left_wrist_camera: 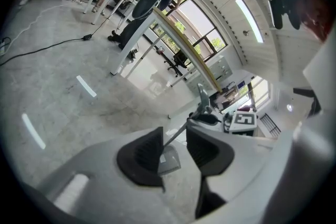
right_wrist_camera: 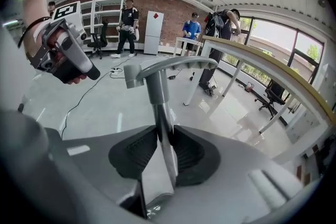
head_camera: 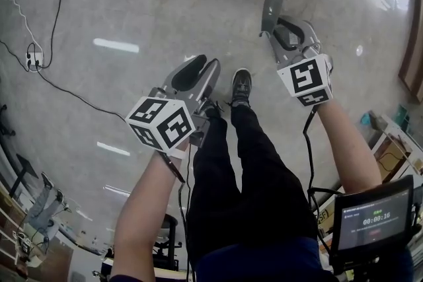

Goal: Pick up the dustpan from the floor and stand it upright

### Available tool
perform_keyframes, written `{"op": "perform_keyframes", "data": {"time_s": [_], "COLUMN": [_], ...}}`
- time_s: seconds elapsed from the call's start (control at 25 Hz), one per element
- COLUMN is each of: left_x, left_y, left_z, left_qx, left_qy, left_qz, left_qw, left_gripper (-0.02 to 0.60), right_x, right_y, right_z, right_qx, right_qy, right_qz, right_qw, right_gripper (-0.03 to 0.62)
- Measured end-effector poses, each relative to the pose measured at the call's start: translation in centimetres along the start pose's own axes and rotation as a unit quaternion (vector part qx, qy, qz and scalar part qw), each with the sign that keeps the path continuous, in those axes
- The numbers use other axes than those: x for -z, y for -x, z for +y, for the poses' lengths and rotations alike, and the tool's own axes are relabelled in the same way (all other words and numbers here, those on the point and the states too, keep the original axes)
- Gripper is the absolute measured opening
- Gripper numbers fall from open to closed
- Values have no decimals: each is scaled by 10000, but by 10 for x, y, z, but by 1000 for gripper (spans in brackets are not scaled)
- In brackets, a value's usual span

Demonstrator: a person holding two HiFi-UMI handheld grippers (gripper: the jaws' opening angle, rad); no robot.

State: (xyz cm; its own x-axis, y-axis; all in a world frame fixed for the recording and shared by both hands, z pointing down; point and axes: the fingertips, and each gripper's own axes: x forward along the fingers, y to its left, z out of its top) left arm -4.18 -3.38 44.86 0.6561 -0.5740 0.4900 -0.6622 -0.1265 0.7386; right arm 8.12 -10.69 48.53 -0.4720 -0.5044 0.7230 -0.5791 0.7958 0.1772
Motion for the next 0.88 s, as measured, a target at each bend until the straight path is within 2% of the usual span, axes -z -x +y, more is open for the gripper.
{"op": "perform_keyframes", "data": {"time_s": [0.2, 0.88], "left_x": [-6, 13], "left_y": [3, 8], "left_z": [0, 11], "left_qx": [-18, -158], "left_qy": [-17, 99], "left_qz": [-114, 91], "left_qw": [9999, 9998], "left_gripper": [138, 137], "right_x": [-15, -37], "right_y": [7, 16], "right_z": [-2, -23], "right_qx": [67, 235], "right_qy": [-82, -710], "right_qz": [-182, -618], "right_qw": [9998, 9953], "right_gripper": [98, 94]}}
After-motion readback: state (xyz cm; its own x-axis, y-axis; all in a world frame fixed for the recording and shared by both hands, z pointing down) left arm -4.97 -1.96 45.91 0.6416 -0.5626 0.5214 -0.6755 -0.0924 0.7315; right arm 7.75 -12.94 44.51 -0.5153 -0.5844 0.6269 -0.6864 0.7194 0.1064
